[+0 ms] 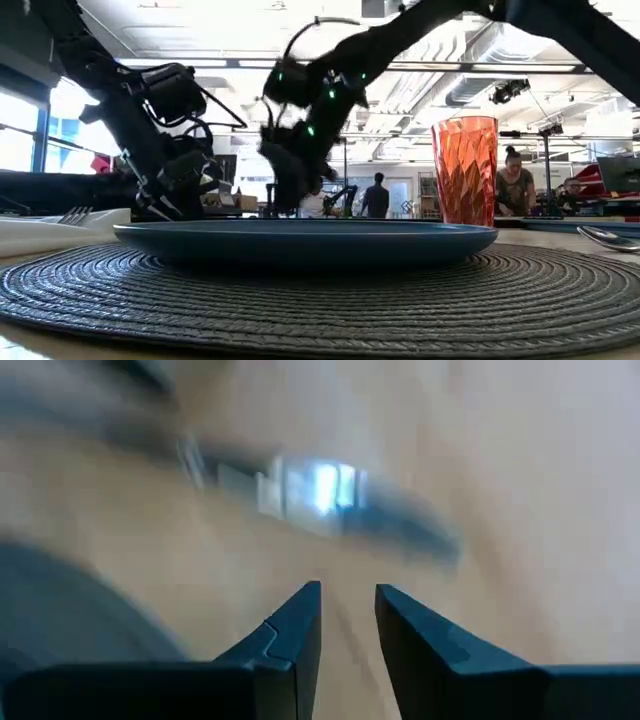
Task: Set table place
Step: Put the silver table knife to the right of the gray table mat
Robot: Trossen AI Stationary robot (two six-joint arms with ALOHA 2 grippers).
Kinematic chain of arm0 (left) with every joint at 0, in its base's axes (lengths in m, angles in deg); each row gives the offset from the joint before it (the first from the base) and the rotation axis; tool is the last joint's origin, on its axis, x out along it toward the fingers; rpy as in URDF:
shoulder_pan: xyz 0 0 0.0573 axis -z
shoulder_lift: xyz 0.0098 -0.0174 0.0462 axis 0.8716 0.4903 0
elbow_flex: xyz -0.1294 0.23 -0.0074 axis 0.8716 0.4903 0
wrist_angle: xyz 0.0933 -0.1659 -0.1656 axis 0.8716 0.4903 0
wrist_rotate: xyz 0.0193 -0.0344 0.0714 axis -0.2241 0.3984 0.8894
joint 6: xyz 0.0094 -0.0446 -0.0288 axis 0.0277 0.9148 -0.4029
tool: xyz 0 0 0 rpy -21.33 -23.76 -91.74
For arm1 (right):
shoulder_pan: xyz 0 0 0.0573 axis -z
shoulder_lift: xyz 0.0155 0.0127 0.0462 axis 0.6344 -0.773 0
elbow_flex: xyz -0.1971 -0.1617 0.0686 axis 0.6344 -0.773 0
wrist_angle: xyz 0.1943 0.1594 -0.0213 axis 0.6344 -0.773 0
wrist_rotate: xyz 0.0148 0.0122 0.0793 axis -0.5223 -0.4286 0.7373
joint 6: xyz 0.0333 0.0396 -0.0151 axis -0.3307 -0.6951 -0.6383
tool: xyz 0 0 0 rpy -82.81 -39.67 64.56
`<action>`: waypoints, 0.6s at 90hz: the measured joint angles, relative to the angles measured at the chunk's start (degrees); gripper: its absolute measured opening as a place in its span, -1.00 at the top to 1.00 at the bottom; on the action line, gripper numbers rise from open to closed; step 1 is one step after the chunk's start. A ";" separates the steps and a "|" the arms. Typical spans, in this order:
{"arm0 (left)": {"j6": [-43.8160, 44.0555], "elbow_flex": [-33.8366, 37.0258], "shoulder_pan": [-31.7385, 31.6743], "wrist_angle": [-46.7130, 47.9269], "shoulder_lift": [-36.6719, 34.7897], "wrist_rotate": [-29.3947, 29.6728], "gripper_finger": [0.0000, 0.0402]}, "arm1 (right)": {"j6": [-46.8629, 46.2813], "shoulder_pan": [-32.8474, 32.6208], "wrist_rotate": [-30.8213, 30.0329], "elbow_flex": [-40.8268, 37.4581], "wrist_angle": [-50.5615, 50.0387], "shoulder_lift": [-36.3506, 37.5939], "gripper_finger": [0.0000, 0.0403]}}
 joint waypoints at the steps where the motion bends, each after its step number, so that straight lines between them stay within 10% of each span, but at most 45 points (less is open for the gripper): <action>1: 0.00 0.00 0.00 0.00 0.00 0.00 0.15 | -0.01 -0.06 -0.22 0.00 0.33 -0.24 0.59; 54: 3.50 0.17 3.75 -3.40 0.19 -1.99 0.15 | -2.58 0.45 -3.94 0.15 17.04 -5.26 0.59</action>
